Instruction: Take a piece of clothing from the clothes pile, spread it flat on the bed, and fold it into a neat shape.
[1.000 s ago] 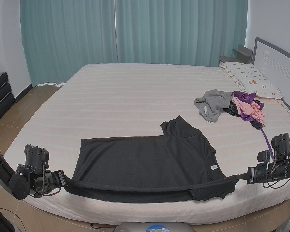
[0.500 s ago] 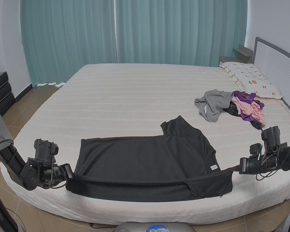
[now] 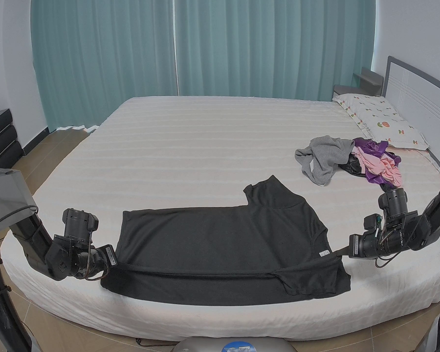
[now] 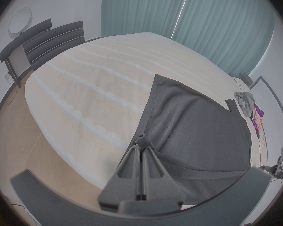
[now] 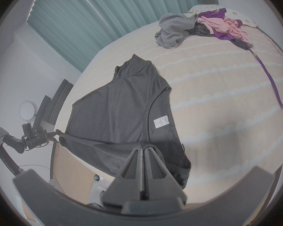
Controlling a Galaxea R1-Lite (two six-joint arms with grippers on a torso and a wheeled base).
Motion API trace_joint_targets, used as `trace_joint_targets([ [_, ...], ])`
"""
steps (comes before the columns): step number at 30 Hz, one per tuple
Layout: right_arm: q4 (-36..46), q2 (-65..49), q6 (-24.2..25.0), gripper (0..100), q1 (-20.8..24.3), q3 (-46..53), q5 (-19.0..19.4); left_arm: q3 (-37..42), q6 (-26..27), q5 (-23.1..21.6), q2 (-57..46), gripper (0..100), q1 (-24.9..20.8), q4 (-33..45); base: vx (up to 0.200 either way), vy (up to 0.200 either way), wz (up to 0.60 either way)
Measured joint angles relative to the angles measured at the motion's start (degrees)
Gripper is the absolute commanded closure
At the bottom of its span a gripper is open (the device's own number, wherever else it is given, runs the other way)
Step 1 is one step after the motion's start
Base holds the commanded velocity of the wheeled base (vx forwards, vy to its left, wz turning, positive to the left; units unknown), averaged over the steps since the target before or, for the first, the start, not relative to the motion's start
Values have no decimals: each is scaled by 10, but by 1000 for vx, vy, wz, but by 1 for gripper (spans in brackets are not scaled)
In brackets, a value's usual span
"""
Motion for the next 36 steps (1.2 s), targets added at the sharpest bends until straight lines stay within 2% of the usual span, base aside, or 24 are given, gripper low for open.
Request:
trace_joint_targets([
  [1, 0, 5, 0, 100, 0, -5, 0, -4, 0, 0, 4, 100, 0, 0, 0, 0, 0],
  [2, 1, 10, 0, 100, 1, -11, 0, -7, 0, 0, 9, 0, 1, 0, 0, 0, 0],
  [3, 3, 15, 0, 100, 2, -16, 0, -11, 0, -1, 14, 0, 1, 0, 0, 0, 0],
  [4, 3, 19, 0, 0, 3, -19, -1, -13, -1, -1, 18, 0, 1, 0, 0, 0, 0],
  [11, 2, 39, 11, 0, 5, -33, 1, -29, -35, -6, 36, 0, 2, -2, 0, 0, 0],
  [15, 0, 29, 44, 0, 1, -23, 4, -28, -56, -42, 26, 0, 16, -4, 0, 0, 0],
  [18, -2, 16, 50, 0, -5, -6, 8, -22, -74, -70, 5, 0, 31, -4, 0, 0, 0],
  [22, -6, -10, 57, 0, -19, 26, 31, -5, -89, -102, -25, 0, 55, -4, 0, 0, 0],
  [29, -57, -44, 122, 0, -34, 72, 69, 17, -109, -143, -54, 0, 78, -3, 0, 0, 0],
  [36, -111, -44, 132, 0, -37, 106, 83, 21, -114, -167, -59, 0, 82, -2, 29, 0, 0],
])
